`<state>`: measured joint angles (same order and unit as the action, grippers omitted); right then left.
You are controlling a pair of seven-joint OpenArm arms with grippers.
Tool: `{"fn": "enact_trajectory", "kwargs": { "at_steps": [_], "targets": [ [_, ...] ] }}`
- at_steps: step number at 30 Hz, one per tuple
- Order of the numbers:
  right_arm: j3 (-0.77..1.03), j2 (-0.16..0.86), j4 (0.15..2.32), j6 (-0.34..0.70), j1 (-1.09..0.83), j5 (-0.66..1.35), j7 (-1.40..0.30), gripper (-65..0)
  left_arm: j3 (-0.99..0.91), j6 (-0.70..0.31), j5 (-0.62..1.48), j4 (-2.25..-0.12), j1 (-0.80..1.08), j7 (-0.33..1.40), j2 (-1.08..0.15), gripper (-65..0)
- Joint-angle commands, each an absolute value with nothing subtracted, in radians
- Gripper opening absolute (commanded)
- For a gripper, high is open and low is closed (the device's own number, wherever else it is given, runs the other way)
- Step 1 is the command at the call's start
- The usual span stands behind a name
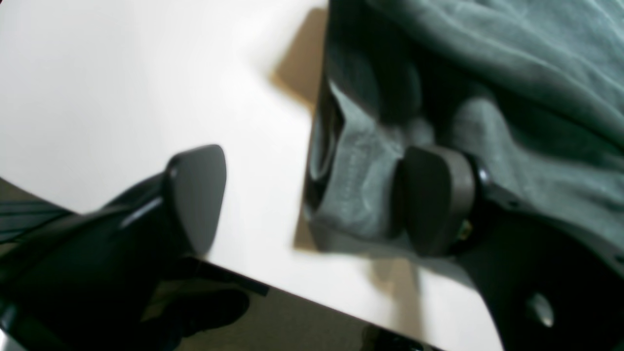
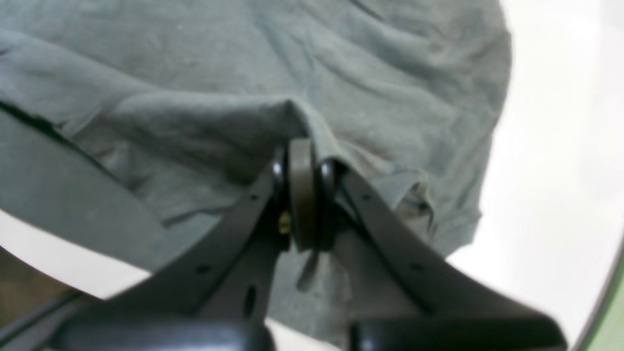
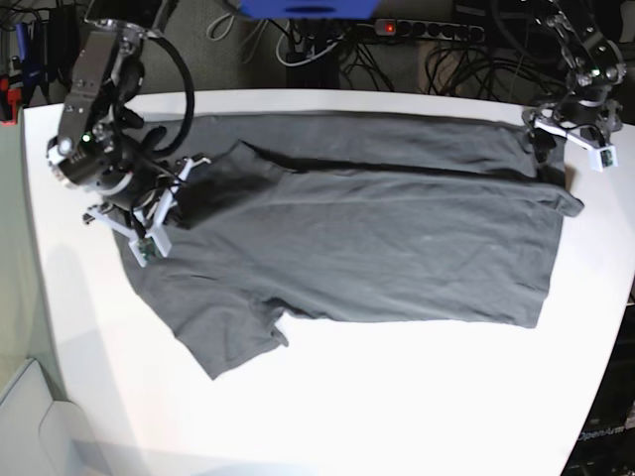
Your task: Layout the t-shirt on the table in an organized manner, then fold the t-shirt properly
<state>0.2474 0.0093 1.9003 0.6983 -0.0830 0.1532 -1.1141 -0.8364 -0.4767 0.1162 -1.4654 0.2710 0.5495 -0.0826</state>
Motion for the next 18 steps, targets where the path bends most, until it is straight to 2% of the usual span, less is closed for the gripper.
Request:
{"fn": "enact_trajectory", "kwargs": {
  "at_steps": [1,3,6,14,16,18],
  "targets": [
    [0.248,0.021,1.897,0.698,-0.065,0.162,-1.098,-65.0,-0.84,-0.483,0.107,-1.475,0.277,0.562,-0.088,-9.6],
    [0.246,0.039,1.851,0.698,-0.054,0.162,-1.101,-64.3,-0.84,-0.483,0.107,-1.475,0.277,0.562,-0.088,-9.6],
    [0.246,0.05,1.816,0.698,-0.053,0.162,-1.098,-58.5,-0.84,-0.483,0.107,-1.475,0.277,0.562,-0.088,-9.6],
    [0.251,0.094,1.814,0.698,-0.053,0.162,-1.098,-33.9,-0.84,-0.483,0.108,-1.477,0.277,0.562,-0.088,-9.4],
    [0.255,0.101,1.819,0.698,-0.053,0.162,-1.098,-30.9,-0.84,-0.483,0.108,-1.477,0.277,0.562,-0.088,-9.4],
    [0.257,0.113,1.819,0.698,-0.053,0.162,-1.098,-30.7,-0.842,-0.483,0.108,-1.477,0.277,0.562,-0.088,-9.4]
  ]
}}
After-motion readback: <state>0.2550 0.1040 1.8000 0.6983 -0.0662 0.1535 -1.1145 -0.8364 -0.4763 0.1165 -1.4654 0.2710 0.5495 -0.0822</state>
